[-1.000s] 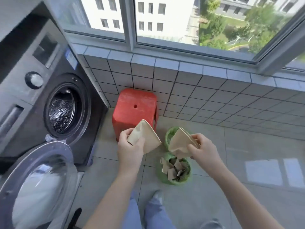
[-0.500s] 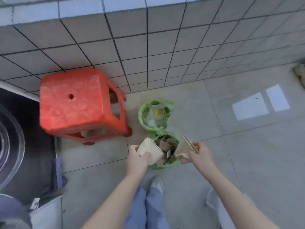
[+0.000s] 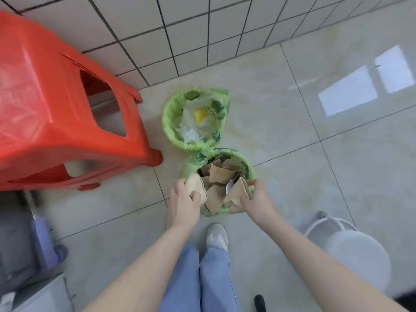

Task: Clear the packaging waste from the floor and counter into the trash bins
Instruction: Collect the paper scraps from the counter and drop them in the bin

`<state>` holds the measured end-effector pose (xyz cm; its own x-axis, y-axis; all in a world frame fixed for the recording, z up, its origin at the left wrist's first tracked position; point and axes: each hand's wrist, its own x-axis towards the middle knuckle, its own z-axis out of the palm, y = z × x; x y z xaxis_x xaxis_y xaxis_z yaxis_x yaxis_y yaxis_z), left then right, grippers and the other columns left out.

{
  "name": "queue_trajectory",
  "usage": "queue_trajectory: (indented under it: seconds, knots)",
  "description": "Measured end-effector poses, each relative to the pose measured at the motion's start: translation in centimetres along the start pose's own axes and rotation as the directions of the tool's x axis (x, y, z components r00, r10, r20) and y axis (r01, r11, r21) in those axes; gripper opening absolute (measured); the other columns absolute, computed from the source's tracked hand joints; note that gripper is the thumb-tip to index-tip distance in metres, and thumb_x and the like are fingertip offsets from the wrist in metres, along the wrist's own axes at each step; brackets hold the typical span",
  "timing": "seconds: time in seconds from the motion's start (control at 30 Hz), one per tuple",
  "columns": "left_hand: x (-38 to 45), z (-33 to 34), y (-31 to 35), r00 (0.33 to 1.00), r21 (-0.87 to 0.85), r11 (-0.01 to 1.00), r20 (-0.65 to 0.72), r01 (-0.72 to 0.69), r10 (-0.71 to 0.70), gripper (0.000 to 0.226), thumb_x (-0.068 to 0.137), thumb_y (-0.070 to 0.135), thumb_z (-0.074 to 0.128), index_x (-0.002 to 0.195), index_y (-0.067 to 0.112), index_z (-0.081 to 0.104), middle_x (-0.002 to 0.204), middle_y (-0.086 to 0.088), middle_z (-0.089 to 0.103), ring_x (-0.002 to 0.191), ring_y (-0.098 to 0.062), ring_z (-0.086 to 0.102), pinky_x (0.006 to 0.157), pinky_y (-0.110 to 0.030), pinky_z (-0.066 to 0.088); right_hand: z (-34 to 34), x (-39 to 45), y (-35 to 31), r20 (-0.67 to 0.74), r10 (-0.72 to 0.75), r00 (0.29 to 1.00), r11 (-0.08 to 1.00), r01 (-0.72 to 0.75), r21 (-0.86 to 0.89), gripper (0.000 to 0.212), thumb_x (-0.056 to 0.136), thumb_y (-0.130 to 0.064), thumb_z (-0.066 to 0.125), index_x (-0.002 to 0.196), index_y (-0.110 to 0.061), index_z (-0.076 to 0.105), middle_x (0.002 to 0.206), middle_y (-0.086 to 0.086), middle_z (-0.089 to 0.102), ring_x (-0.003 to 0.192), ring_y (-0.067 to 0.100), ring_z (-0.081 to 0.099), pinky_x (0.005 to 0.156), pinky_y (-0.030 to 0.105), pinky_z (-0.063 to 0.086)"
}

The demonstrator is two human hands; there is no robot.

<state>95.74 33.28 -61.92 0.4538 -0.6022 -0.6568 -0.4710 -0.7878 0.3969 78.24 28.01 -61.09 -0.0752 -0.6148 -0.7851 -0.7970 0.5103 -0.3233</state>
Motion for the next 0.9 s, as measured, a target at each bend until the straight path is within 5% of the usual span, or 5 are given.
queue_trajectory:
  seconds: [0.23, 0.47, 0.9]
  knots:
    - [4.2, 2.9, 1.0, 0.996, 0.122, 0.989, 0.024, -0.084, 0.082, 0.047, 0.091, 0.035, 0.051, 0.133, 0.017, 0.037, 0.129, -0.013, 0.044, 0.114, -0.036, 0.049, 0.094, -0.043, 0.042, 2.0, 4.2, -1.3, -0.006, -0.096, 0.995, 0.993, 0.095, -0.074, 0.038, 0.086, -0.016, 0.053, 0.124, -0.010, 0.047, 0.117, 0.011, 0.059, 0.108, 0.031, 0.054, 0.076, 0.030, 0.040]
    - [5.2, 4.1, 0.8, 0.960, 0.155, 0.977, 0.258, -0.148, 0.105, 0.071, 0.092, 0.029, 0.049, 0.152, 0.022, 0.012, 0.144, -0.016, 0.038, 0.131, -0.033, 0.039, 0.105, -0.041, 0.034, 2.1, 5.4, -1.5, 0.043, -0.110, 0.993, 0.980, 0.116, -0.164, 0.043, 0.089, -0.018, 0.051, 0.130, -0.009, 0.043, 0.127, 0.013, 0.048, 0.114, 0.033, 0.051, 0.088, 0.034, 0.042]
    - [1.7, -1.3, 0.5, 0.985, 0.063, 0.989, 0.119, -0.131, 0.123, 0.045, 0.086, 0.012, 0.052, 0.131, 0.012, 0.050, 0.123, -0.007, 0.056, 0.114, -0.027, 0.053, 0.096, -0.036, 0.042, -0.7, 0.4, -1.9, 0.081, -0.117, 0.990, 0.974, 0.130, -0.188, 0.037, 0.090, -0.019, 0.049, 0.126, -0.009, 0.050, 0.123, 0.010, 0.058, 0.113, 0.029, 0.054, 0.091, 0.033, 0.046]
